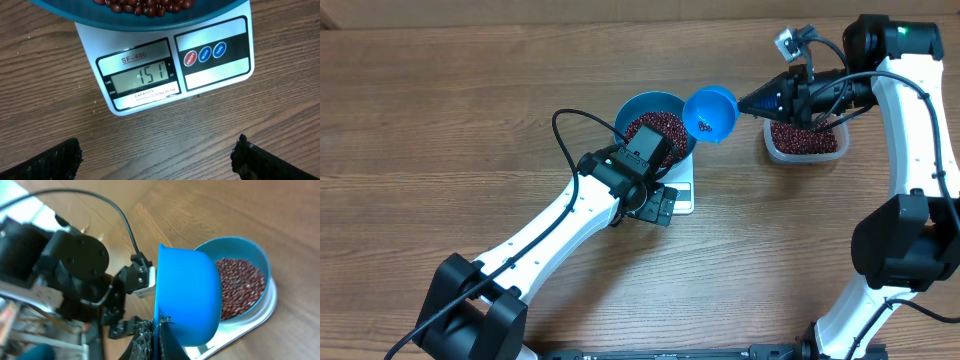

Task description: Scoop item into bowl and weigh 150g on scale

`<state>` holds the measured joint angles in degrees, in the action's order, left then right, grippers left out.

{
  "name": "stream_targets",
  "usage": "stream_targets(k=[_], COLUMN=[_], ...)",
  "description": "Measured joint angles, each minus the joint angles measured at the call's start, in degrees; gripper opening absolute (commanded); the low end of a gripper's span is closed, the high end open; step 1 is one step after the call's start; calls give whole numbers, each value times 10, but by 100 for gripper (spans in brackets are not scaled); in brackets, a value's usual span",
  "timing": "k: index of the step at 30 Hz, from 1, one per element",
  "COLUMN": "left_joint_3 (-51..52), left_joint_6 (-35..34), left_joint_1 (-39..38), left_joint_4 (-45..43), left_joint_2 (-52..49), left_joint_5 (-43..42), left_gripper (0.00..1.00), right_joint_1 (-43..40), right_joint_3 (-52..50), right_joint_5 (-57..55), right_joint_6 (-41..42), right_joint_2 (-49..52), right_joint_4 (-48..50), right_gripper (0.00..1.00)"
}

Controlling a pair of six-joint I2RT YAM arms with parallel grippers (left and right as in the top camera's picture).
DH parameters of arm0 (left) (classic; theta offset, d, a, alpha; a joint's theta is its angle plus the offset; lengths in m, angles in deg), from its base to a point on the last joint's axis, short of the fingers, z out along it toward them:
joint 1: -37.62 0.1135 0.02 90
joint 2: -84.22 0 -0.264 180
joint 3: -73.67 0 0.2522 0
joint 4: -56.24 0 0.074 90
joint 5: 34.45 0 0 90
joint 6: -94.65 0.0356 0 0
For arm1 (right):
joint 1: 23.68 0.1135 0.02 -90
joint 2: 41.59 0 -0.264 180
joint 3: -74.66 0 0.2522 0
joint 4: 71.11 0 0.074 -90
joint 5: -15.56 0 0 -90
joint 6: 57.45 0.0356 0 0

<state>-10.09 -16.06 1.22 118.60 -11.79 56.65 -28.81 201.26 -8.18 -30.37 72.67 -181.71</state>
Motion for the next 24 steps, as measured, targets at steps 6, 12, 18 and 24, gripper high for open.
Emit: stream_targets(k=[6, 12, 18, 24], left_joint_3=[0, 0, 0, 0], left_joint_6=[0, 0, 0, 0], left_joint_1=[0, 0, 0, 0], left_joint_4=[0, 0, 0, 0], left_joint_2=[0, 0, 0, 0], left_joint_5=[0, 0, 0, 0], left_gripper=[100, 100, 99, 99], right_joint_1=[0, 0, 0, 3], right_joint_3=[0, 0, 0, 0], right_joint_5=[-10, -39, -42, -37], right_joint_6=[-59, -80, -57, 59], right_joint_2=[0, 0, 0, 0], right_joint_4=[3, 13, 51, 129], right_gripper=[4, 4, 4, 4])
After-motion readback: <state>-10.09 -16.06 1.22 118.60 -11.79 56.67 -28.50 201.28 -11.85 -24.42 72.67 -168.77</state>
